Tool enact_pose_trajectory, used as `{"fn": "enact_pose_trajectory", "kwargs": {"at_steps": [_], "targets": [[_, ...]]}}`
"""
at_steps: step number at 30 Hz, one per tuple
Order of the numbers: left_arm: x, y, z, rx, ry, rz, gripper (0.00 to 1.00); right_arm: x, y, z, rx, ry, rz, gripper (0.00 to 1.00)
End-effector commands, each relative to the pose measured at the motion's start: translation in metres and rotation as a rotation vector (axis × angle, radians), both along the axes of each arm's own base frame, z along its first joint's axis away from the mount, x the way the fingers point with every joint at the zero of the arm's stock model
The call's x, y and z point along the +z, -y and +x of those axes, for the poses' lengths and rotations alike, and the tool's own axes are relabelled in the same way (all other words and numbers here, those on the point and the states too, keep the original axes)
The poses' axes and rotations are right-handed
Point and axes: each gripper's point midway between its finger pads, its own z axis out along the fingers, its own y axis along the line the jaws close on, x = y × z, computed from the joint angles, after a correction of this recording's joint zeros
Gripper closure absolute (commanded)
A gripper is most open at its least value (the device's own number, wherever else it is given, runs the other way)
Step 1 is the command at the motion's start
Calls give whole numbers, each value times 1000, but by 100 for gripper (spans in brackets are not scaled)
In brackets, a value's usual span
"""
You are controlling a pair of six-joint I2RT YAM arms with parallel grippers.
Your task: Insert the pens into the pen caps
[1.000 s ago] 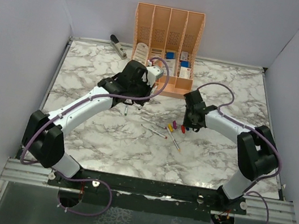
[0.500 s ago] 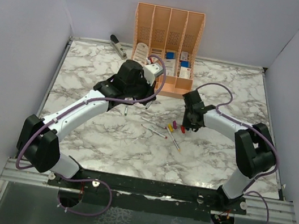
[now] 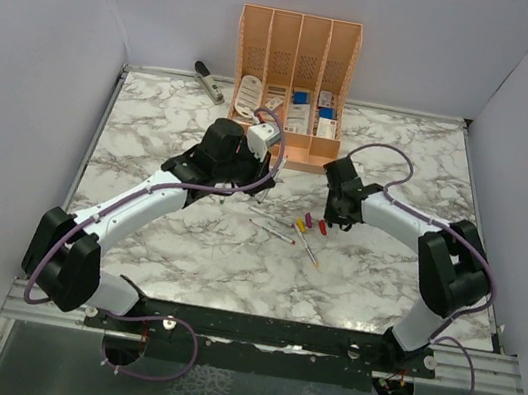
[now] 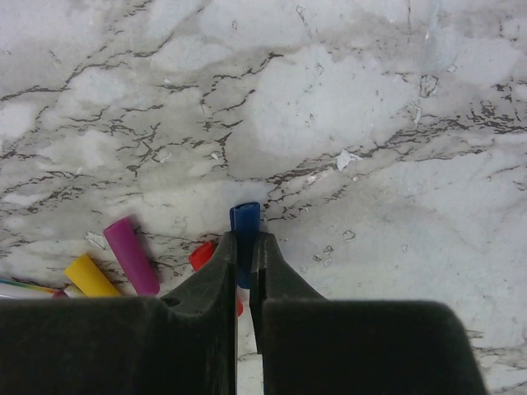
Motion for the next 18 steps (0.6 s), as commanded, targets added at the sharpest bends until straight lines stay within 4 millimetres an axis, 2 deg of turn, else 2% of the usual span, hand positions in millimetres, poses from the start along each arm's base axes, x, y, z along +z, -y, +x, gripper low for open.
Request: {"fn": "enact_pose_trajectory", "kwargs": {"at_steps": [1, 3, 6, 11, 13, 18], "targets": [[33, 17, -10, -84, 66, -154, 100, 67, 1, 28, -56, 189, 32, 99], [37, 21, -14, -112, 68, -195, 100, 105, -6, 43, -55, 311, 96, 99], [42, 26, -20, -146, 71, -238, 100, 161, -19, 56, -26, 522, 237, 99], [54, 36, -30, -210, 85, -325, 100, 252, -38, 51, 87, 870, 482, 99], [59, 40, -34, -237, 79, -368, 100, 279, -44, 45, 138, 968, 548, 99], [66, 51, -43, -305, 34, -443, 100, 310, -64, 30, 283, 1053, 657, 99]]}}
